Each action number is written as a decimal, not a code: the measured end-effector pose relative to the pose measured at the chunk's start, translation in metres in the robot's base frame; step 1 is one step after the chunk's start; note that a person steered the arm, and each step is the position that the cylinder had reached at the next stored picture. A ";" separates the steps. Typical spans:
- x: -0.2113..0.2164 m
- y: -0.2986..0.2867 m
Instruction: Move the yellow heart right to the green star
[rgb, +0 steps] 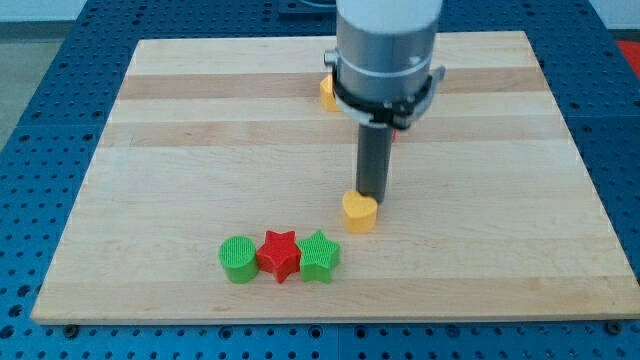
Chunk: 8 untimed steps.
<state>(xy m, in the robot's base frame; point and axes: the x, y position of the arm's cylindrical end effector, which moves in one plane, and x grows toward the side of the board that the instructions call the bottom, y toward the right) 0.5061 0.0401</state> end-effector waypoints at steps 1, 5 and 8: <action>0.033 0.000; -0.016 -0.016; 0.029 -0.027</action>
<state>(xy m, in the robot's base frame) 0.5348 0.0127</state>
